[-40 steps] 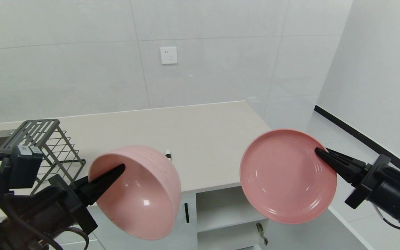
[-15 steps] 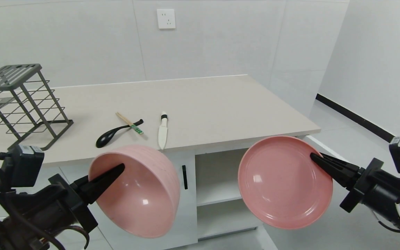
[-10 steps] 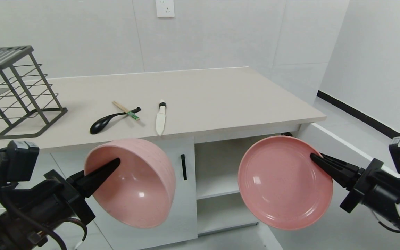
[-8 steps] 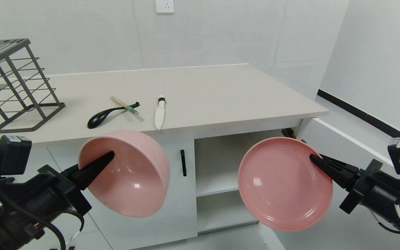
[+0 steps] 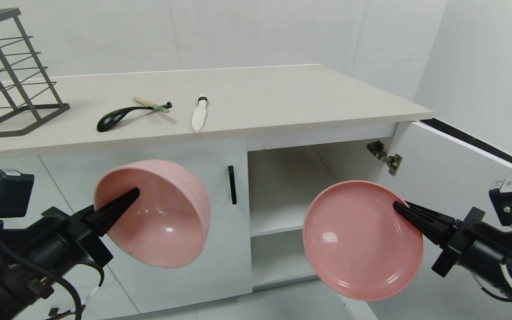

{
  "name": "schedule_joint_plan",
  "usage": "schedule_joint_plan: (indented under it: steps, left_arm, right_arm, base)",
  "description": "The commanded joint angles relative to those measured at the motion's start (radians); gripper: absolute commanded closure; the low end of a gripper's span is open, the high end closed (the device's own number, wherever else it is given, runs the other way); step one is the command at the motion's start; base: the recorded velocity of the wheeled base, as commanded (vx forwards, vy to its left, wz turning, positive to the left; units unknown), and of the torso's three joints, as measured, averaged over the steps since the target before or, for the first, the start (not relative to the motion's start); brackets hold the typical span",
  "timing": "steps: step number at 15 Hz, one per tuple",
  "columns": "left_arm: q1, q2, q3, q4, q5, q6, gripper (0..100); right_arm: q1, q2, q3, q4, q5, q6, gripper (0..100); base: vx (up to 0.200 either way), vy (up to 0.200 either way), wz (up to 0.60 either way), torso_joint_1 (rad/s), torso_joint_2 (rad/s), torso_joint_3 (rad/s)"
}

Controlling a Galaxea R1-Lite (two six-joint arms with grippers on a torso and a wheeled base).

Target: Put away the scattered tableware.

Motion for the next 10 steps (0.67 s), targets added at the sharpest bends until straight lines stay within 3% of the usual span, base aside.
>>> schedule_joint_plan:
  steps: [1, 3, 10]
  left_arm:
    - [-0.004, 0.015, 0.012, 0.0, -0.002, 0.004, 100]
    - [-0.03, 0.025, 0.016, 0.0, 0.0, 0.004, 100]
    - [-0.034, 0.029, 0.019, 0.004, -0.002, 0.005, 100]
  right_arm:
    - [0.009, 0.01, 0.001, -0.003, -0.001, 0.0, 100]
    - [0.009, 0.013, 0.001, -0.003, -0.001, 0.0, 100]
    - [0.003, 0.013, 0.001, -0.003, -0.001, -0.006, 100]
  base:
    - [0.0, 0.0, 0.0, -0.007, 0.2, 0.163]
    - [0.0, 0.0, 0.0, -0.011, 0.08, 0.082]
    - [0.0, 0.0, 0.0, 0.0, 0.02, 0.02]
